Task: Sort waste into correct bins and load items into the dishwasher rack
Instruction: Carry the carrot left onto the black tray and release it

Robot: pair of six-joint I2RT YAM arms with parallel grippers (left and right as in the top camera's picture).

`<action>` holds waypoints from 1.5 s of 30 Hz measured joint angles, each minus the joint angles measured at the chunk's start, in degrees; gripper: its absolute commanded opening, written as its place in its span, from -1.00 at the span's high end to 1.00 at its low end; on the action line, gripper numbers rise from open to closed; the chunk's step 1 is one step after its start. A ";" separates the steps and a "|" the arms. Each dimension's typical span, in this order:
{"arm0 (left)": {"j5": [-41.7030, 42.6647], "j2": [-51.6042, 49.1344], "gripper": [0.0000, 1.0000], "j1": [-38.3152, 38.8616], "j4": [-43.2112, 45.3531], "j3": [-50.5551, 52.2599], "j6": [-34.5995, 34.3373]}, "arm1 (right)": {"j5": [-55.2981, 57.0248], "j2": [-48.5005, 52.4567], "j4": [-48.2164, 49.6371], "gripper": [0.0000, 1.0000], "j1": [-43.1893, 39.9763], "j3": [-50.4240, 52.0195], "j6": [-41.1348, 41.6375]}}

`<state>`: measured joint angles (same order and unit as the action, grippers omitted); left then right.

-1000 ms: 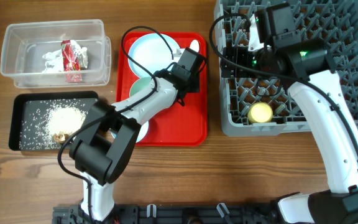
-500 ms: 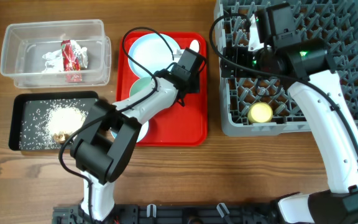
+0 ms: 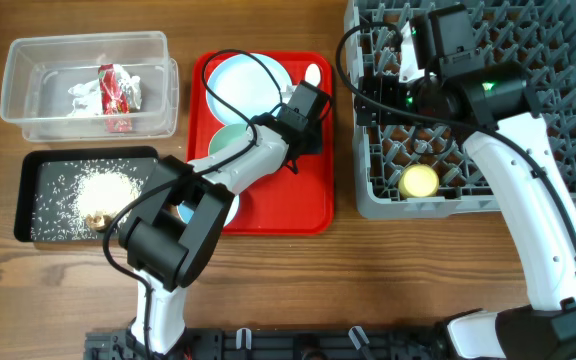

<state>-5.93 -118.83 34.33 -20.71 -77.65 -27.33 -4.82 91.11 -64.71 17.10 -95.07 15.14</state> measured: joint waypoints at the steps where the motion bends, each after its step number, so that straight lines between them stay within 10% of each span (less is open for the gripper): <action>1: 0.02 0.22 0.51 0.02 -0.07 0.00 0.00 | 0.00 0.00 0.00 -0.99 0.00 0.00 -0.02; 14: -4.81 32.28 0.54 -2.27 -17.09 -0.24 2.38 | 0.17 0.00 0.22 -0.99 0.00 0.00 -0.02; 25: -13.90 44.04 0.81 -31.56 -42.64 0.31 -8.68 | 0.20 0.00 0.90 -0.99 0.00 0.00 -0.02; 35: -13.88 43.60 0.66 -43.74 -29.22 18.86 -29.35 | 0.22 0.00 0.96 -0.99 0.00 0.00 -0.02; 45: -13.05 36.70 0.66 -43.71 -10.99 30.23 -33.64 | 0.20 0.00 0.87 -1.00 0.00 0.00 -0.02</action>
<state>-18.98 -82.13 -9.39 -31.70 -47.42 -60.97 -4.62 91.11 -63.83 17.10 -95.07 15.11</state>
